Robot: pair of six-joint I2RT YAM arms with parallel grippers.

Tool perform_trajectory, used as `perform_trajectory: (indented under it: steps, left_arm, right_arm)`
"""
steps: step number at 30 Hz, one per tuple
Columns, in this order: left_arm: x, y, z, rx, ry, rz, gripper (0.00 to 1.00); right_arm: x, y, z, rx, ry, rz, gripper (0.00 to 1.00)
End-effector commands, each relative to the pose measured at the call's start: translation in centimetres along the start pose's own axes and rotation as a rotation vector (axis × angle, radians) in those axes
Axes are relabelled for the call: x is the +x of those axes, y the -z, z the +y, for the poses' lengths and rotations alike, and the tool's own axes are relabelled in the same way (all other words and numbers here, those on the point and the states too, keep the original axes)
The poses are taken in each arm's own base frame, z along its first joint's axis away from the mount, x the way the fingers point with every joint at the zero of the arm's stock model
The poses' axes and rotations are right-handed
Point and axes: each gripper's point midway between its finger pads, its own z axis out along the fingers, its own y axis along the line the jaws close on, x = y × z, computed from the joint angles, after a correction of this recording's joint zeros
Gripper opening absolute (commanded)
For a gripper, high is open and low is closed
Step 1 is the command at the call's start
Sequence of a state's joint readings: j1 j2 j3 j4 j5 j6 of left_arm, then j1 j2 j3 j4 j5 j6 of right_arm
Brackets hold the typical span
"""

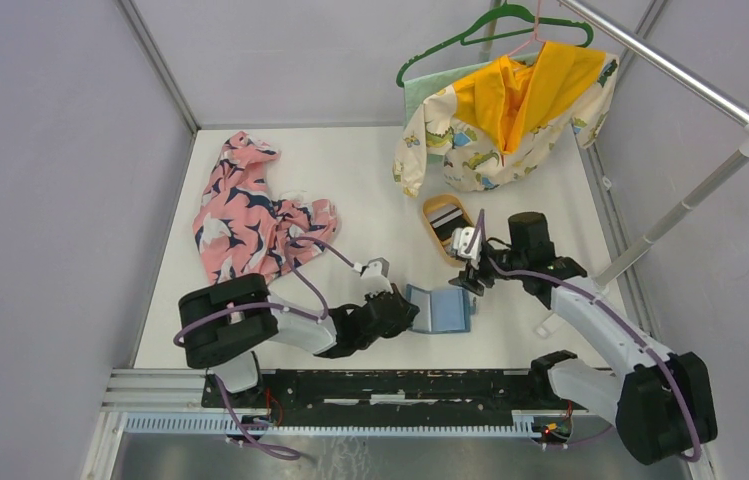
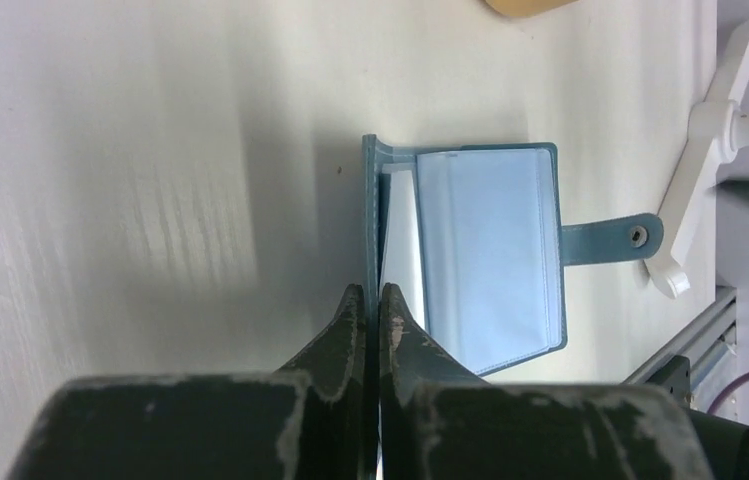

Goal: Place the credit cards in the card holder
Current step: Place the card holder at the center of the board, then move the storage box to the center of the board.

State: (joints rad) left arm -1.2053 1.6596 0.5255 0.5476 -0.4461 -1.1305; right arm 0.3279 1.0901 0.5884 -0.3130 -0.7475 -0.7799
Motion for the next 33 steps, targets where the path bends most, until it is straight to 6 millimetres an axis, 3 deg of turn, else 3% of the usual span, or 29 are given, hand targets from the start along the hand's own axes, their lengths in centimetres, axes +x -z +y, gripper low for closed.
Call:
perform_trajectory:
  steps: [1,5,11,15,22,26,33]
  left_arm:
    - [-1.4,0.0,-0.8,-0.104,0.022,-0.133,0.02]
    - [-1.5,0.3,-0.1,-0.282,-0.049,-0.168,0.02]
    - [-1.0,0.7,-0.4,-0.257,-0.063,-0.160,0.02]
    - [-1.1,0.9,-0.4,-0.248,-0.065,-0.158,0.02]
    - [0.1,0.2,-0.3,-0.239,-0.044,-0.126,0.02]
    - [0.5,0.1,-0.1,-0.240,-0.039,-0.114,0.02]
    - [0.4,0.3,-0.1,-0.238,-0.031,-0.114,0.02]
  right_arm:
    - [-5.4,2.1,-4.8,0.171,-0.045,-0.158,0.65]
    - [-6.8,1.8,-8.4,0.261,-0.196,-0.216,0.65]
    - [-1.7,-1.0,-10.5,0.303,-0.241,-0.031,0.65]
    - [-0.2,-2.8,-11.8,0.337,-0.271,0.093,0.65]
    - [1.5,-4.7,-12.2,0.391,-0.378,0.170,0.64]
    - [2.9,-6.1,-11.4,0.365,-0.393,0.236,0.52]
    - [2.9,-6.7,-9.7,0.302,-0.348,0.257,0.30]
